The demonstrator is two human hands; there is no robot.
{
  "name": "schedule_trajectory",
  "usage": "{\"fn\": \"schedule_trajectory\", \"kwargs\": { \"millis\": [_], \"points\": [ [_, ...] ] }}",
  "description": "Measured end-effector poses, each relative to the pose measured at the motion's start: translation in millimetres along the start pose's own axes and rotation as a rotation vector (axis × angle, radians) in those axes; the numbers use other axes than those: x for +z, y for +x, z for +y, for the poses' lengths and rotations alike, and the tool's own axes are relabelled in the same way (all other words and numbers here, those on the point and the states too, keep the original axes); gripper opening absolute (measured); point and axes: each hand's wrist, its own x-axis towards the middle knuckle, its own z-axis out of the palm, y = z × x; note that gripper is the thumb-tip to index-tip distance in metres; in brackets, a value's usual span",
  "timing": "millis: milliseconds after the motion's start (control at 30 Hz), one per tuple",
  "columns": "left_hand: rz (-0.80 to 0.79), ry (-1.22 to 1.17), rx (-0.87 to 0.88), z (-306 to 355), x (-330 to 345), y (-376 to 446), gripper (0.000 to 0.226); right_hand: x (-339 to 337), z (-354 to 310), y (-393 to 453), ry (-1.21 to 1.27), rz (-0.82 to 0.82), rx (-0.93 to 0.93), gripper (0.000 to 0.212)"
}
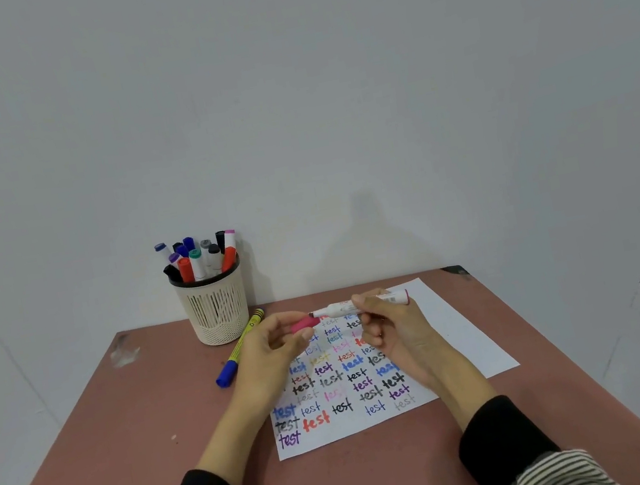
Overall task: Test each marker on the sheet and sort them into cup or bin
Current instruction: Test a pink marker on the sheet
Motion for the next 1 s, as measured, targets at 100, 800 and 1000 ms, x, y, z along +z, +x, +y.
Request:
{"fn": "schedule_trajectory", "kwargs": {
  "millis": [100,800,1000],
  "points": [
    [0.004,0.011,-0.003,-1.1,-1.4,0.6,0.017,0.1,-0.5,0.6,0.022,0.043,-0.013,0.015],
    [-0.014,0.099,0.033,2.6,-2.5,-0.5,0.017,-0.2,6.3,-0.3,-0.193,0.068,-0.021,0.025],
    [-0.029,0.102,0.051,4.7,-4.4,-2.5,0.014,1.7,4.2,-1.7,-0.149,0.035,-0.034,0.041]
  ]
}}
